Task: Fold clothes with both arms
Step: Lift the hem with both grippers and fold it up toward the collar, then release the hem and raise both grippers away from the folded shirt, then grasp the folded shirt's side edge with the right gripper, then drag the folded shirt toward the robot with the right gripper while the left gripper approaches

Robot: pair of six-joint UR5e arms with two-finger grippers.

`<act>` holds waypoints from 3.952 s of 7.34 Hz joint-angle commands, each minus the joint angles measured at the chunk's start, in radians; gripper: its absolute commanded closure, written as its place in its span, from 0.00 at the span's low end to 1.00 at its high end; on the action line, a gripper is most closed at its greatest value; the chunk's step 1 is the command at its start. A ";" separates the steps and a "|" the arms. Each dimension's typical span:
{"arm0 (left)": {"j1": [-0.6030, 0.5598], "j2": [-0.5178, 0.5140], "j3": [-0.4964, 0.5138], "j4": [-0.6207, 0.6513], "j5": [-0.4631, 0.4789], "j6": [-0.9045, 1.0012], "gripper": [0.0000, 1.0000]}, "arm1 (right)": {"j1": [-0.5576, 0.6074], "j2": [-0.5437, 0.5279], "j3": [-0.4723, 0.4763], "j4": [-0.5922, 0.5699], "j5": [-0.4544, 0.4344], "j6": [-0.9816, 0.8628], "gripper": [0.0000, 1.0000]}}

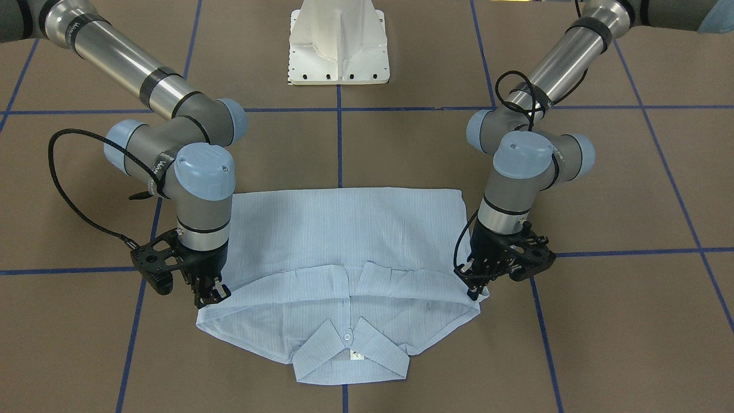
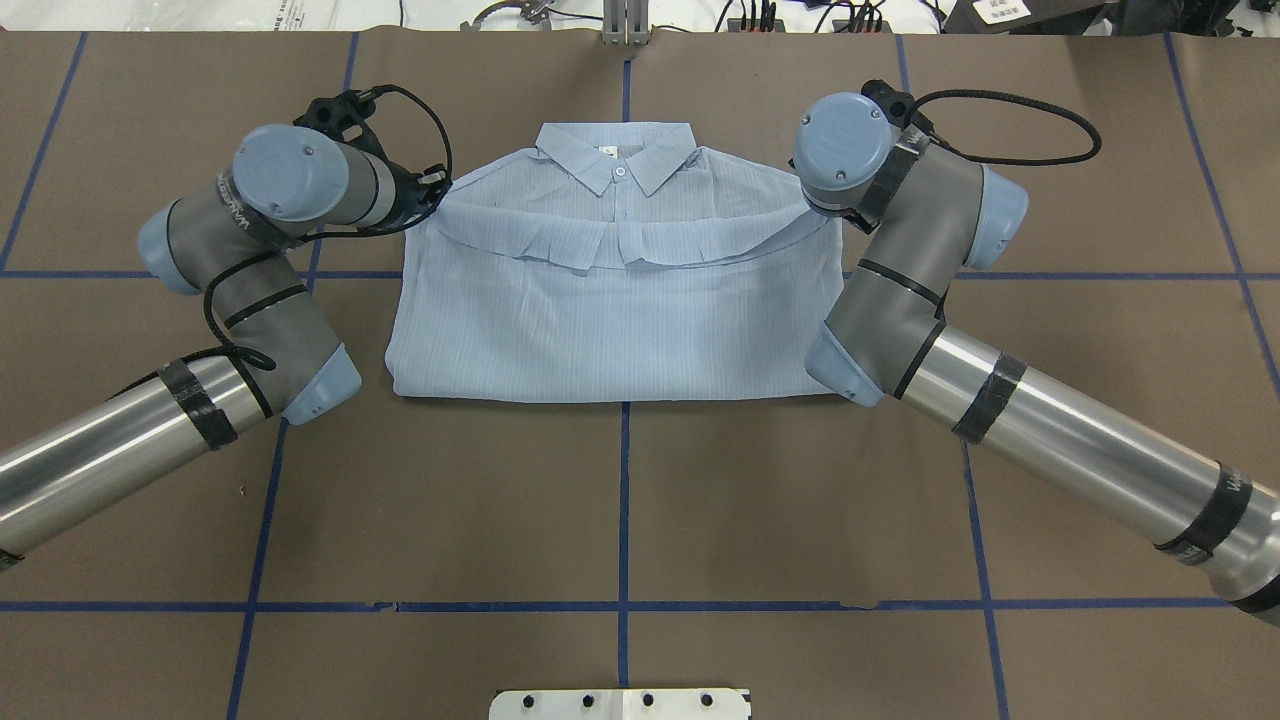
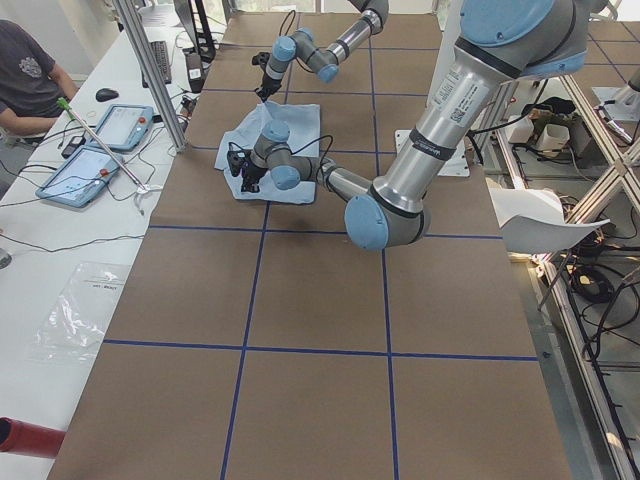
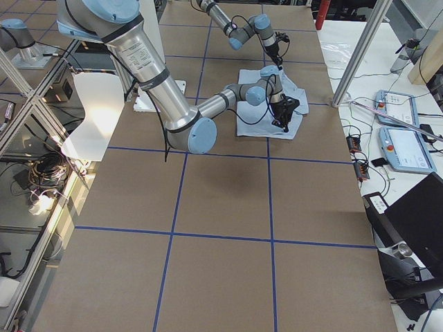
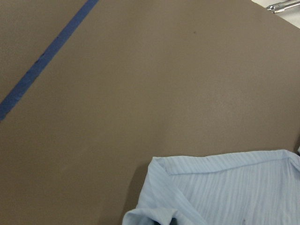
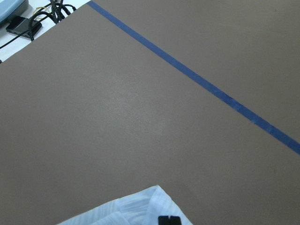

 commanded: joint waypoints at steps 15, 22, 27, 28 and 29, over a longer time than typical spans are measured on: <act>-0.150 -0.002 -0.019 -0.002 -0.084 0.104 0.51 | -0.217 -0.391 0.475 0.005 0.063 0.166 0.03; -0.152 0.027 -0.019 0.001 -0.083 0.108 0.51 | -0.182 -0.375 0.526 -0.006 0.119 0.166 1.00; -0.135 0.154 -0.245 0.006 -0.270 0.092 0.51 | -0.658 -0.516 1.029 -0.560 0.158 0.213 1.00; -0.118 0.200 -0.372 0.010 -0.314 0.079 0.51 | -0.781 -0.516 1.036 -0.570 0.153 0.269 1.00; -0.045 0.256 -0.483 0.033 -0.319 0.069 0.42 | -0.853 -0.518 1.034 -0.574 0.141 0.364 0.01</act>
